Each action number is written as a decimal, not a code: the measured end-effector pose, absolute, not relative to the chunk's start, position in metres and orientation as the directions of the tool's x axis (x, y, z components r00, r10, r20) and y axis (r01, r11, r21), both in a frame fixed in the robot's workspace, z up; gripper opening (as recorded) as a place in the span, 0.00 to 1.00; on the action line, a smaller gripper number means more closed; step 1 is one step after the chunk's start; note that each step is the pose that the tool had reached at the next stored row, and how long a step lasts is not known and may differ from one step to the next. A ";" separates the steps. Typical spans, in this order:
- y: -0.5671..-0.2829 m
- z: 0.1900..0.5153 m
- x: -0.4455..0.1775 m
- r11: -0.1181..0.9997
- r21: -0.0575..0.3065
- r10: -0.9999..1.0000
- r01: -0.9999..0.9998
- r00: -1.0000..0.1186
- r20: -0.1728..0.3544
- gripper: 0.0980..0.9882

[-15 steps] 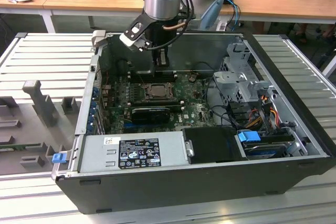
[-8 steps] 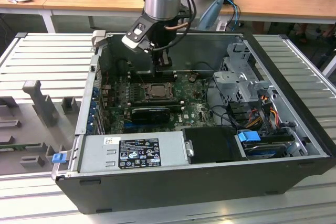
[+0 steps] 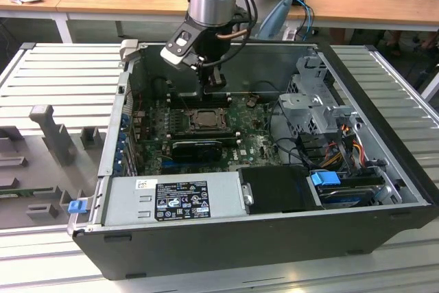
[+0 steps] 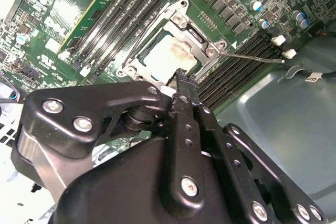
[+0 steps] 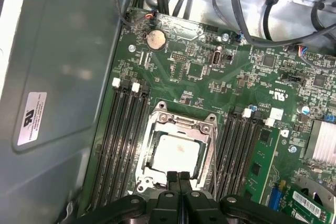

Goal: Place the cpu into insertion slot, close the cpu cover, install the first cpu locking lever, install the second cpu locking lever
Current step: 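Install the first cpu locking lever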

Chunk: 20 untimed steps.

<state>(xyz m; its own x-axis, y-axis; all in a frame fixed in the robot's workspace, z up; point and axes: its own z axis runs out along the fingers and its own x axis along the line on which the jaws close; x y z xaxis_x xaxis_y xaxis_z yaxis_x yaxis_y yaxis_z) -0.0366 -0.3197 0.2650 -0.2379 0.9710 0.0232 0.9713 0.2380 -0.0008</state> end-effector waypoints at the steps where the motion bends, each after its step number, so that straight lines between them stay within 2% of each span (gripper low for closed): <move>1: -0.320 0.265 -0.037 0.241 -0.001 0.970 0.971 -0.241 0.023 0.01; 20: -0.320 0.265 -0.037 0.315 -0.001 0.949 0.949 -0.315 0.023 0.01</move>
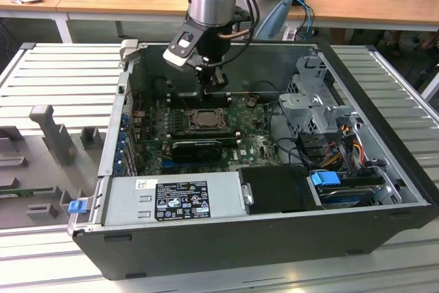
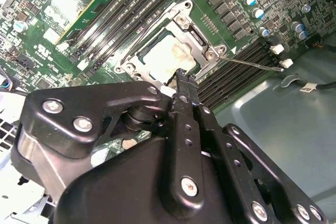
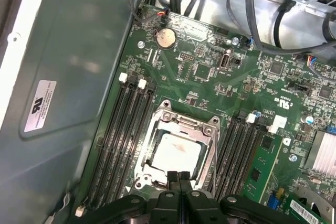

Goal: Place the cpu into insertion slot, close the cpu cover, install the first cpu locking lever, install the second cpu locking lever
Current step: 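Install the first cpu locking lever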

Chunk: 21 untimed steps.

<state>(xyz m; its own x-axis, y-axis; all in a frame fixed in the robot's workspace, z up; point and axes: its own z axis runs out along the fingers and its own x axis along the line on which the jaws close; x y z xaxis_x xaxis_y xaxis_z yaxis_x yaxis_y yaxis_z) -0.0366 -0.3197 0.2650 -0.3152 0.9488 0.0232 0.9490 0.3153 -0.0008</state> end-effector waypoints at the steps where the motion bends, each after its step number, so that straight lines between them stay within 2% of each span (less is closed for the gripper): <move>1: -0.320 0.265 -0.037 0.320 -0.001 0.947 0.947 -0.320 0.023 0.01; 6: -0.320 0.265 -0.037 0.350 -0.001 0.936 0.937 -0.350 0.023 0.01; 11: -0.320 0.265 -0.037 0.438 -0.001 0.899 0.899 -0.438 0.023 0.01; 21: -0.320 0.265 -0.037 0.530 -0.001 0.848 0.848 -0.529 0.023 0.01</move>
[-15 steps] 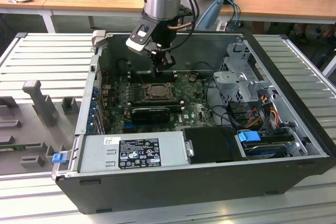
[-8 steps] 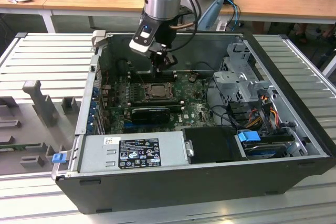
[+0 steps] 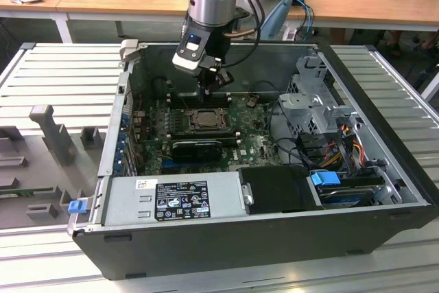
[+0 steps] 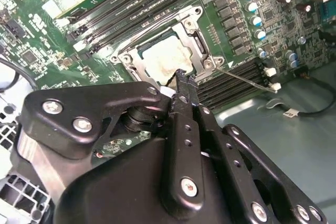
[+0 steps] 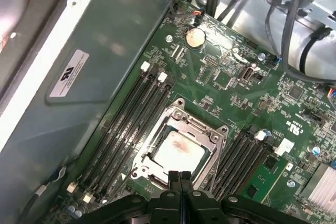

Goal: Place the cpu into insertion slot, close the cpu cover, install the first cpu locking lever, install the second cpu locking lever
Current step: 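Install the first cpu locking lever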

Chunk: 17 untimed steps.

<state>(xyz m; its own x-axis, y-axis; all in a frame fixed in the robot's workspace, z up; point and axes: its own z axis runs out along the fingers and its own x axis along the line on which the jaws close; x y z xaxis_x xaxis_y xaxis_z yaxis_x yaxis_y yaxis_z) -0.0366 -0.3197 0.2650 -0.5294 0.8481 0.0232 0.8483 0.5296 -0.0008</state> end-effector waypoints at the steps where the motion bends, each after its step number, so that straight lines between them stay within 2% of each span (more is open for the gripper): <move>1: -0.320 0.265 -0.037 0.543 -0.001 0.839 0.840 -0.543 0.023 0.01; 6: -0.320 0.265 -0.037 0.618 -0.001 0.786 0.786 -0.618 0.023 0.01; 17: -0.320 0.265 -0.037 0.698 -0.001 0.716 0.716 -0.698 0.023 0.01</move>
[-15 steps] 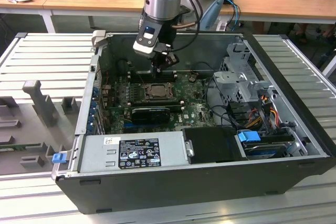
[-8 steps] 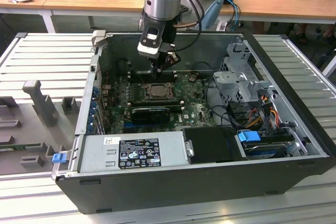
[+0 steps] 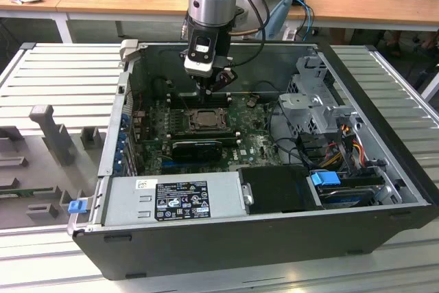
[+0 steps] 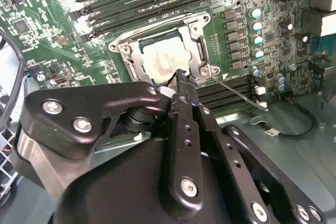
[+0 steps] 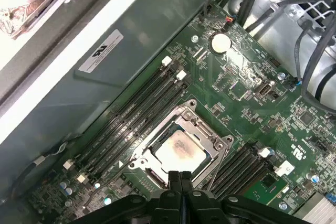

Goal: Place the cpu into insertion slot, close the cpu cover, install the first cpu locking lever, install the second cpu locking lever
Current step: 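Install the first cpu locking lever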

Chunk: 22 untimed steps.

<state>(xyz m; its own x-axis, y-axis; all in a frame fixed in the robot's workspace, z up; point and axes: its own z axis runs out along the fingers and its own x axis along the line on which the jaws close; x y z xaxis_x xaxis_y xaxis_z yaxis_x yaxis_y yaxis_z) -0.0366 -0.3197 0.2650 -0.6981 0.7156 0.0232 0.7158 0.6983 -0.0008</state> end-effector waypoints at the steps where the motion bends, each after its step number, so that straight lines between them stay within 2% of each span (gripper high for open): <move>1: -0.320 0.265 -0.037 0.707 -0.001 0.707 0.708 -0.706 0.023 0.01; 22: -0.320 0.265 -0.037 0.867 -0.001 0.498 0.498 -0.867 0.023 0.01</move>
